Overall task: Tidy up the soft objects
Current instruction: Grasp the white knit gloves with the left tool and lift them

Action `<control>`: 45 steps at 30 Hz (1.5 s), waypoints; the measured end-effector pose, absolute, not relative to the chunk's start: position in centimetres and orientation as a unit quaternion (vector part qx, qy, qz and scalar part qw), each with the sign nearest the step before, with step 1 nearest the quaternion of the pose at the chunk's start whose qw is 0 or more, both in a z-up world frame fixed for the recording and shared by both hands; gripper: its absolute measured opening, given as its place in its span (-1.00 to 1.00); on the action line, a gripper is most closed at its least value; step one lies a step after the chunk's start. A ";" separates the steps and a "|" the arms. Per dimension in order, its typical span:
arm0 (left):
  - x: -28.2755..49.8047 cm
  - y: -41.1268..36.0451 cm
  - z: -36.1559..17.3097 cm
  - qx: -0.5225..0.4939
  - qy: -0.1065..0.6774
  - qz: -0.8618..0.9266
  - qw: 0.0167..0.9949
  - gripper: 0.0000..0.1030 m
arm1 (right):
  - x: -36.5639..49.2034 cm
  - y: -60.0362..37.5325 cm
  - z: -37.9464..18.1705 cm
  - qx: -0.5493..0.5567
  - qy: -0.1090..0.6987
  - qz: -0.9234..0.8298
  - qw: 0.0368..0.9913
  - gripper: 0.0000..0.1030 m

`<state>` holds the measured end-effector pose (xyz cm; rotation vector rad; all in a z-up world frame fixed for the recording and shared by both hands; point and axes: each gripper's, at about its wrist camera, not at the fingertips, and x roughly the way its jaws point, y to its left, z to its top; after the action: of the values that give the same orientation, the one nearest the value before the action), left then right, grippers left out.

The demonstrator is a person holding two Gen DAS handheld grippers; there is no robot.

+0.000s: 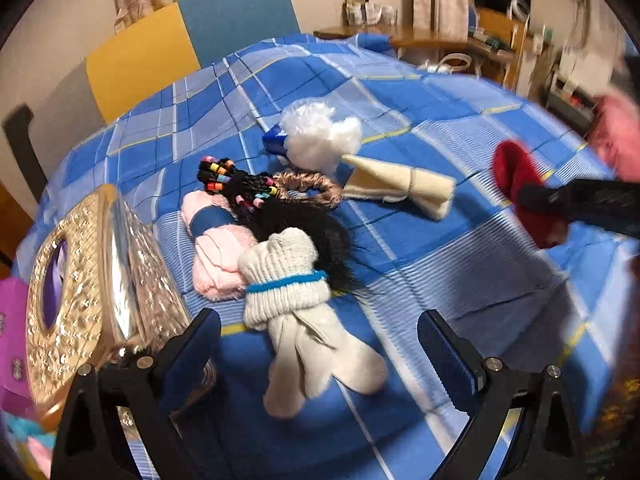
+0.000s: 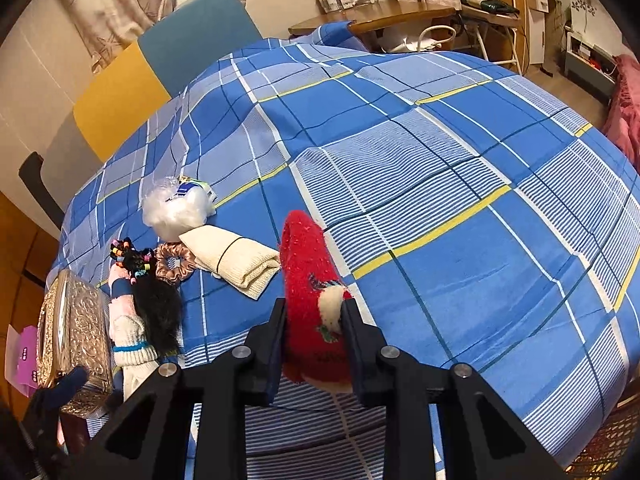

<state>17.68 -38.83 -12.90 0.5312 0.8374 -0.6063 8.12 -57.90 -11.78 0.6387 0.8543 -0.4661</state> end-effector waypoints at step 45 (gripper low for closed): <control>17.0 -38.4 -15.7 0.193 0.371 -0.275 0.866 -0.16 | 8.2 -58.1 -11.8 0.307 0.397 -0.217 0.837 -0.50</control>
<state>16.98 -38.43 -15.67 0.4038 0.7766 -0.5758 8.21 -58.07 -11.76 0.6506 0.8410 -0.4589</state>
